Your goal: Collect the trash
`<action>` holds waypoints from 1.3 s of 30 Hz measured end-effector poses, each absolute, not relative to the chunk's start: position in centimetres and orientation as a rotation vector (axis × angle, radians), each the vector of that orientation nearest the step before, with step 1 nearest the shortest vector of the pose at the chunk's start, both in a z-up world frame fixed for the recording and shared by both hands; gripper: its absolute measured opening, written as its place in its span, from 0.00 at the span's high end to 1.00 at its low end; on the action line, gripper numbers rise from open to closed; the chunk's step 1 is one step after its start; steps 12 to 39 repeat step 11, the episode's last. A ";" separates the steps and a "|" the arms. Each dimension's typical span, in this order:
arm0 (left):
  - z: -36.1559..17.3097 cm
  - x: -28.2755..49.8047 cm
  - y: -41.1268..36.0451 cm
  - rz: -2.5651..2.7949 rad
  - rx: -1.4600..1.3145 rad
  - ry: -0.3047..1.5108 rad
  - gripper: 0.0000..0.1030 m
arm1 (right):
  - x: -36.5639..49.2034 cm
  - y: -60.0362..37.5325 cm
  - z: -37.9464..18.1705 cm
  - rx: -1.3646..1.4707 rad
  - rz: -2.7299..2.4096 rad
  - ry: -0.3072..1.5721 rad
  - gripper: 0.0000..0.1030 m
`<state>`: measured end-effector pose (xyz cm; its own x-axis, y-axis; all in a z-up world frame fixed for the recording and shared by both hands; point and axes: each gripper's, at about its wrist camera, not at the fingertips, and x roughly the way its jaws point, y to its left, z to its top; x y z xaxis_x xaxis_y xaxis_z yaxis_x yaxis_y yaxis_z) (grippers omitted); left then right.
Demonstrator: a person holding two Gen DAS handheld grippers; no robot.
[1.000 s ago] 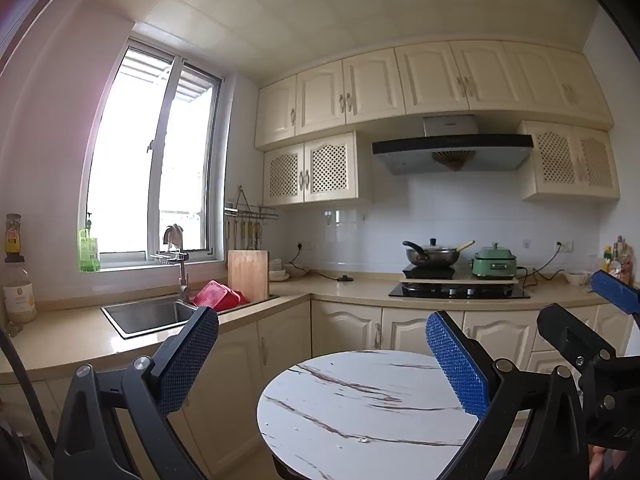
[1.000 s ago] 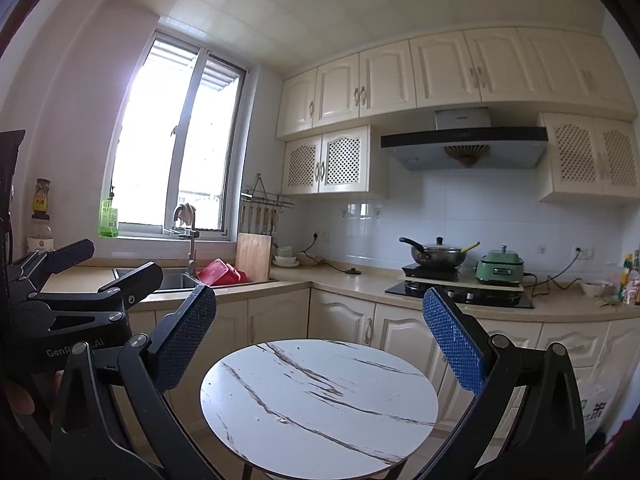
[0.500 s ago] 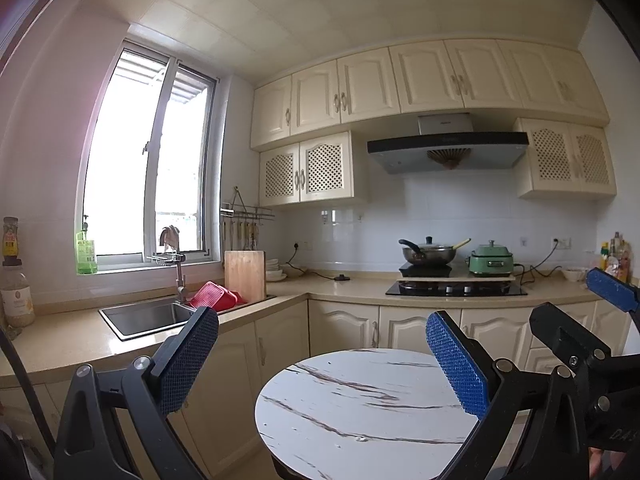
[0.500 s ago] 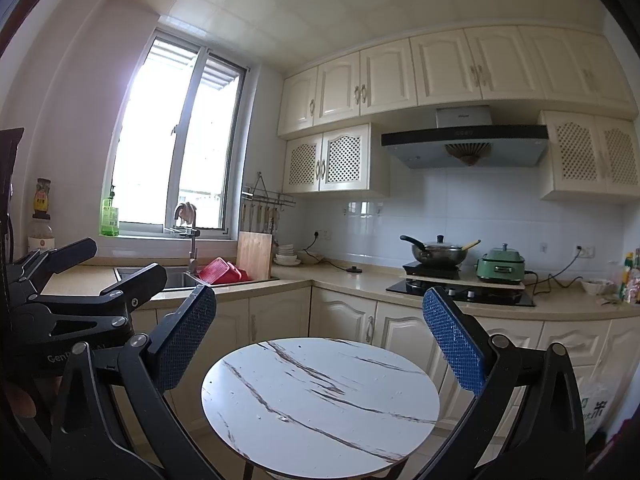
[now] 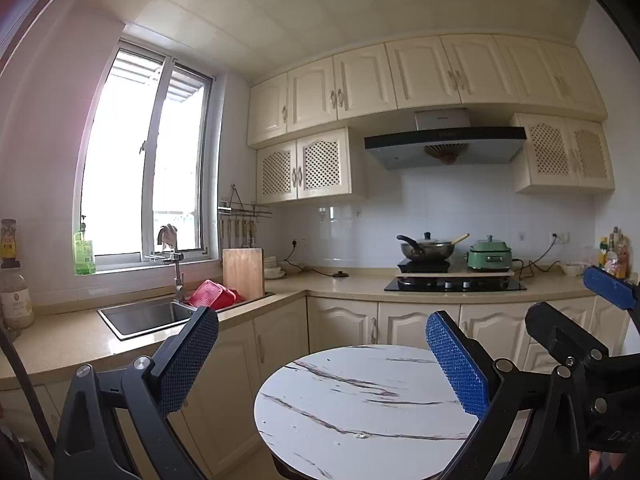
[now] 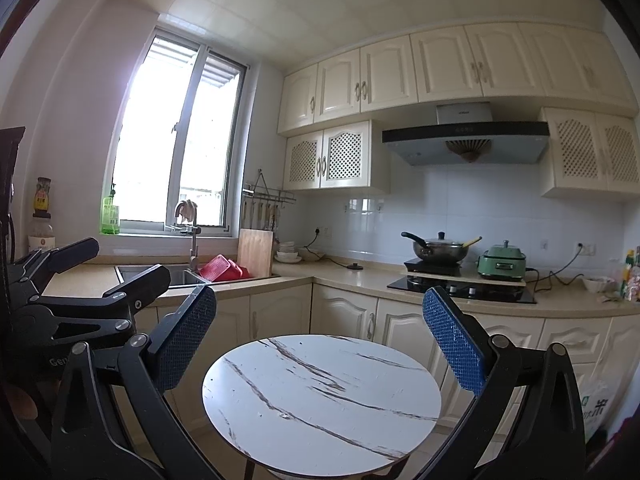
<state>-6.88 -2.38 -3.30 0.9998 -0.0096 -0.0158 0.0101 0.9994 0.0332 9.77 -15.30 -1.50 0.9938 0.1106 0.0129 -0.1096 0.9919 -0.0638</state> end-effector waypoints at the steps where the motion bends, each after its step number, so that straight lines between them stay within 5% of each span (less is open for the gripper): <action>1: -3.5 -7.1 -2.3 -0.009 0.033 0.015 0.01 | 9.8 -15.3 -1.6 -0.062 0.109 -0.016 0.00; 39: -3.4 -6.9 -2.1 -0.010 0.034 0.023 0.01 | 10.0 -15.6 -1.8 -0.057 0.102 -0.008 0.00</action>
